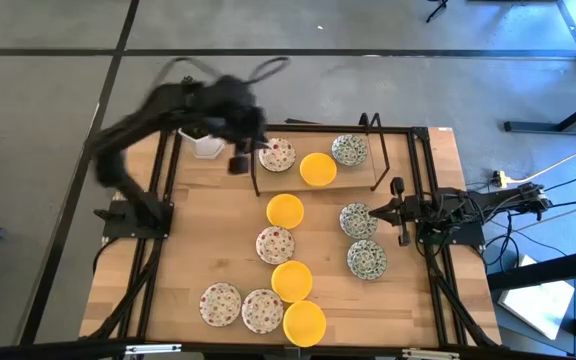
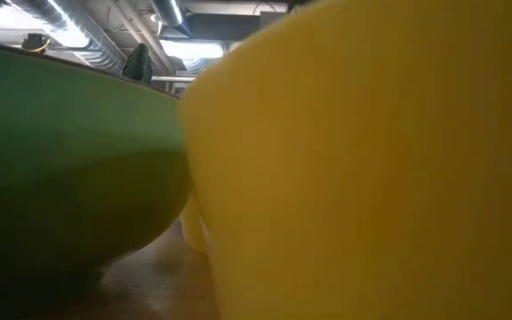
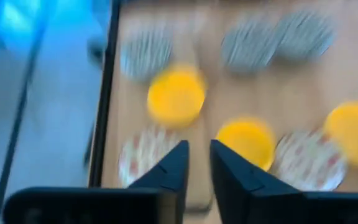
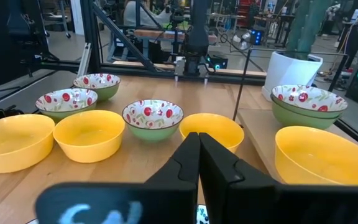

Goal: Pick & Place Mini bowls
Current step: Stack the yellow bowl on the yellow bowl on the shelf

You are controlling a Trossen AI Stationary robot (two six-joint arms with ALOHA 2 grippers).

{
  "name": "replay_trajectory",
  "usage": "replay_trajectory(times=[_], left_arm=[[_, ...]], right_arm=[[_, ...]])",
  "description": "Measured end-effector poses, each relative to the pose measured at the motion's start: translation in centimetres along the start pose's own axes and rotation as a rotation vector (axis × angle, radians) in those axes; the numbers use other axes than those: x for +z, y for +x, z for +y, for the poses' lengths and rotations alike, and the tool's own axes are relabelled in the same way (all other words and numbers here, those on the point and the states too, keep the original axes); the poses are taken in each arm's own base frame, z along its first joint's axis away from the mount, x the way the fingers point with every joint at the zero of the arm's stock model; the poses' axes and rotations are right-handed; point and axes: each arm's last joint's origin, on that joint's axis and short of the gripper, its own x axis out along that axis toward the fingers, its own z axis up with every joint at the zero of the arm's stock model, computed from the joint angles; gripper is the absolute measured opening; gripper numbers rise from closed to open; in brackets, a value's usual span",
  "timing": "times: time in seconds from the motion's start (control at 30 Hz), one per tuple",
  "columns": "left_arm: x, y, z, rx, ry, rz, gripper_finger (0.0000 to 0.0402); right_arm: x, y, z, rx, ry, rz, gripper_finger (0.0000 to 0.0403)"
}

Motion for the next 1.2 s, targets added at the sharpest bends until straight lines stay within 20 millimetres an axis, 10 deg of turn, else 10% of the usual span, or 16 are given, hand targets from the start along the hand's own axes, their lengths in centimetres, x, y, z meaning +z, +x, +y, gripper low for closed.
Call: replay_trajectory(times=[0.13,0.3,0.47,0.67,1.2], left_arm=[[-2.6,-1.6,-3.8,-0.099,0.093,-0.280,0.0007],[-11.8,3.7,-9.1,-0.195,0.271,-0.432,0.0002],[-20.9,9.3,-10.0,0.109,0.168,-0.689,0.0002],[-27.8,10.9,-11.1,0.151,0.137,-1.028,0.0001],[-27.2,12.0,-11.3,-0.001,0.102,-0.856,0.0001]], right_arm=[[0.0,0.0,0.0,0.000,0.039,0.000,0.0008],[0.0,0.0,0.0,-0.001,0.050,0.000,0.0008],[0.0,0.0,0.0,0.001,0.049,-0.001,0.0008],[0.0,0.0,0.0,-0.001,0.049,-0.001,0.0008],[0.4,0.0,0.0,-0.004,-0.014,-0.037,0.0008]])
